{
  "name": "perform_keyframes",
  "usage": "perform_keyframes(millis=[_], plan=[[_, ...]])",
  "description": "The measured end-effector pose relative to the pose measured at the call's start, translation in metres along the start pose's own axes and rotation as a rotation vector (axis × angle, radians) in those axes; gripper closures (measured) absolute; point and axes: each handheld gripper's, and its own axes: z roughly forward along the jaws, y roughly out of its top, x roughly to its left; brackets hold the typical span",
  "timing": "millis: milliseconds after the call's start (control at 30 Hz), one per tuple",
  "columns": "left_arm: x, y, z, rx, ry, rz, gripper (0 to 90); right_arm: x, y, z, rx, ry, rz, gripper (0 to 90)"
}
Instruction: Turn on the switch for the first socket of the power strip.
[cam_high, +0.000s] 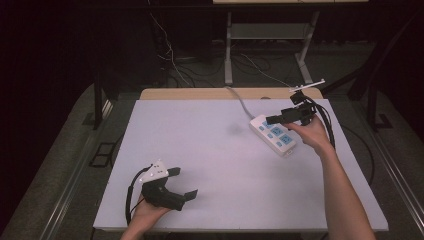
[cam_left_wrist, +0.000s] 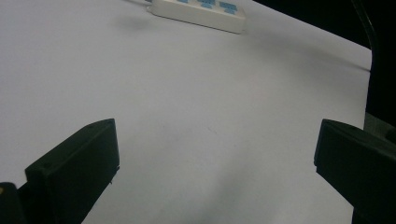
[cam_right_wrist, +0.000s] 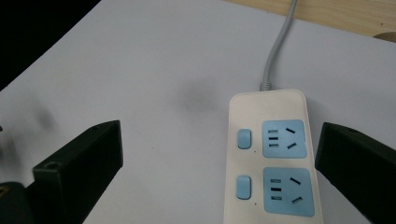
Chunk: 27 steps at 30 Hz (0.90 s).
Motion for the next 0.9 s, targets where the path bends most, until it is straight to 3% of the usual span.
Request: perform_keyframes(millis=[133, 233, 300, 600, 867, 900], plan=[[0.0, 0.0, 0.001, 0.003, 0.0, 0.0, 0.0, -0.001, 0.0, 0.006, 0.003, -0.013, -0.008, 0.5], [0.0, 0.0, 0.001, 0.003, 0.0, 0.0, 0.0, -0.002, 0.0, 0.012, 0.008, -0.001, -0.014, 15.1], [0.0, 0.0, 0.001, 0.004, 0.0, 0.001, 0.0, -0.002, 0.001, 0.015, 0.007, -0.007, -0.016, 16.7], [0.002, -0.001, 0.001, 0.013, -0.002, -0.001, 0.0, -0.006, 0.0, 0.03, 0.005, -0.028, -0.02, 39.2], [0.002, -0.001, 0.001, 0.013, -0.002, 0.0, 0.0, -0.011, 0.0, 0.034, -0.001, -0.018, -0.024, 56.6], [0.002, -0.001, 0.001, 0.012, -0.002, 0.0, 0.0, -0.012, -0.001, 0.036, 0.006, -0.021, -0.028, 62.7]])
